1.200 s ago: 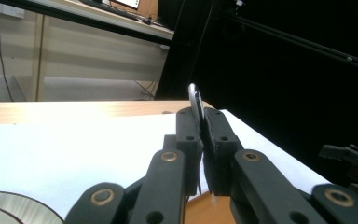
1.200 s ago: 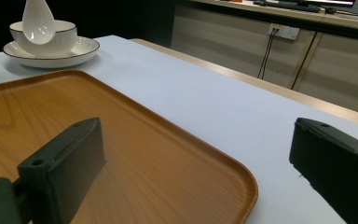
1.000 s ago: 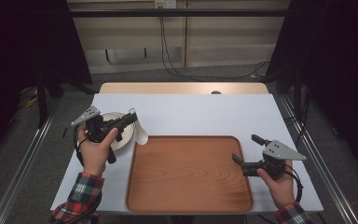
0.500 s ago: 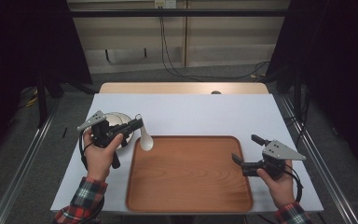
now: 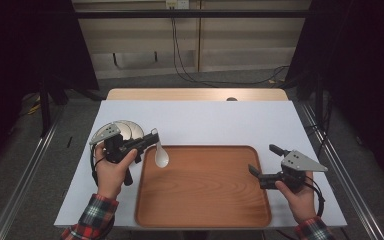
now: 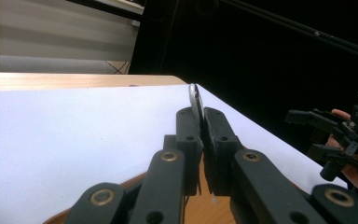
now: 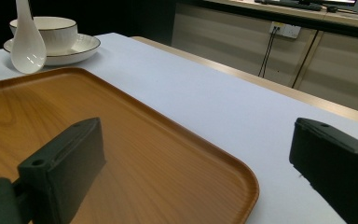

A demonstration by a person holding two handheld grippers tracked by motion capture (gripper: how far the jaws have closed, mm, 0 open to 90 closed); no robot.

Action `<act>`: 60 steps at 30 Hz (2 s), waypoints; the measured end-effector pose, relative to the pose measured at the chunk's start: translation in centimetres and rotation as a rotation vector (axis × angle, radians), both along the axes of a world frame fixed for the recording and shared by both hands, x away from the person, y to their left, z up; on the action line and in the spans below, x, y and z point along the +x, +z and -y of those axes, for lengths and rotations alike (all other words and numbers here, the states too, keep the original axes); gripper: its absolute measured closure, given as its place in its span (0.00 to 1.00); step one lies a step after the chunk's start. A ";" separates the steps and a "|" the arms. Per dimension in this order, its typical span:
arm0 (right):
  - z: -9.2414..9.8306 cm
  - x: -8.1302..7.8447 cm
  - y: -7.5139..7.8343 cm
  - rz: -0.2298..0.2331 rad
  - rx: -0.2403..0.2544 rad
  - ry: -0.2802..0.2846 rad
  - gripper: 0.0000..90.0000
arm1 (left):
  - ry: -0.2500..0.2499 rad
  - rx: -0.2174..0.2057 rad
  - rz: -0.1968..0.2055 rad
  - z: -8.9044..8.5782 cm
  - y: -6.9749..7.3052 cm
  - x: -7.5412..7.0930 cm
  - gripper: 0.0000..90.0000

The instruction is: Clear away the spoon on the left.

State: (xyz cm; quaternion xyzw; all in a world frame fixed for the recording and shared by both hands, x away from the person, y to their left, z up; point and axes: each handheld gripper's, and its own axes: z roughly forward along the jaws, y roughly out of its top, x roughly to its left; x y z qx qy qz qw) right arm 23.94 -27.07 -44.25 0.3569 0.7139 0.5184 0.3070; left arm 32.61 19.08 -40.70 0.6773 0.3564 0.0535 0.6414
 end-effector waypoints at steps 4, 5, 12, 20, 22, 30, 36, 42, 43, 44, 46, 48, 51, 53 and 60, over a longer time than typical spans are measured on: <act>0.0 0.0 0.0 0.000 0.000 0.001 0.03 | -0.013 0.004 0.001 0.2 -0.2 -0.2 0.95; 0.0 0.0 0.0 -0.002 0.001 0.004 0.03 | -0.016 0.009 0.000 0.4 -0.2 -0.3 0.95; 0.0 0.0 0.0 0.002 0.001 -0.001 0.03 | -0.029 0.015 0.001 0.6 -0.4 -0.5 0.95; 0.0 0.0 0.0 0.001 -0.001 0.001 0.03 | -0.043 0.028 -0.005 0.9 -0.7 -0.8 0.95; 0.0 0.0 0.0 0.002 0.001 -0.001 0.03 | -0.052 0.021 -0.011 1.0 -0.8 -0.9 0.95; 0.0 0.0 0.1 -0.001 0.000 0.002 0.03 | -0.087 0.018 -0.017 1.4 -1.1 -1.3 0.95; 0.0 0.0 0.0 -0.001 -0.002 0.002 0.03 | -0.108 0.021 -0.030 1.7 -1.6 -1.6 0.95; 0.0 0.0 0.0 -0.002 -0.002 0.002 0.03 | -0.125 0.026 -0.041 2.0 -1.8 -2.0 0.95; 0.0 0.0 0.0 -0.002 -0.004 0.003 0.03 | -0.129 0.027 -0.041 2.0 -1.9 -2.0 0.95; 0.0 0.0 0.0 -0.002 -0.004 0.003 0.03 | -0.130 0.026 -0.044 2.0 -1.9 -2.1 0.95; 0.0 0.0 0.0 -0.003 -0.004 0.006 0.03 | -0.139 0.029 -0.043 2.1 -2.0 -2.2 0.95; 0.0 0.0 0.0 -0.003 -0.003 0.004 0.03 | -0.141 0.035 -0.042 2.2 -2.1 -2.3 0.95; 0.0 0.0 0.0 -0.001 -0.002 0.002 0.03 | -0.145 0.037 -0.049 2.3 -2.2 -2.4 0.95; 0.0 0.0 0.0 0.001 -0.003 0.000 0.03 | -0.150 0.037 -0.051 2.4 -2.3 -2.5 0.95; 0.0 0.0 0.0 -0.002 -0.008 0.007 0.03 | -0.165 0.032 -0.057 2.6 -2.4 -2.7 0.95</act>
